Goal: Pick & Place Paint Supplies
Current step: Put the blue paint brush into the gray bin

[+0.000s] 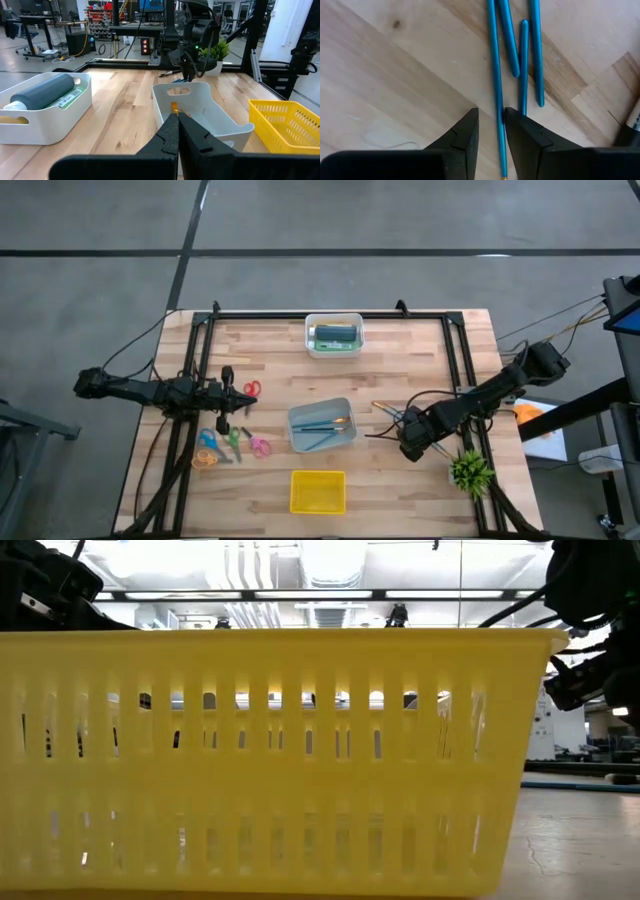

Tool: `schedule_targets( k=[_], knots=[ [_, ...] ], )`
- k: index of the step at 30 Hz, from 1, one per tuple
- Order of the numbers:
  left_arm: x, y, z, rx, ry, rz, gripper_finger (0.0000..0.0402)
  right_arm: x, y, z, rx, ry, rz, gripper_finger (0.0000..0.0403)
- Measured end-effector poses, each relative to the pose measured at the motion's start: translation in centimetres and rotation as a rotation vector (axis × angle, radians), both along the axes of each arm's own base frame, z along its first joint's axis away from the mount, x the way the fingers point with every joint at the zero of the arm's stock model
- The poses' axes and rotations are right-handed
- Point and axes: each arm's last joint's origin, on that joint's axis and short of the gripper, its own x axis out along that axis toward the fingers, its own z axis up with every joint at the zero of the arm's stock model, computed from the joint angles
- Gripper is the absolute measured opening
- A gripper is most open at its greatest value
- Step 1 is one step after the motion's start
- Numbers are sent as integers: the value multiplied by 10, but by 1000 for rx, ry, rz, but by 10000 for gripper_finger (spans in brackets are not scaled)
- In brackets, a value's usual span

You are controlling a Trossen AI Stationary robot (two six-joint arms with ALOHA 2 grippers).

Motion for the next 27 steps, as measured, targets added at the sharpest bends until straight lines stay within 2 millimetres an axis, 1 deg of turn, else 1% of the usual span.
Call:
schedule_targets(
  k=[27],
  knots=[
    [0,0,0,0,0,0,0,0,0,-1,6,-12,3,92]
  ],
)
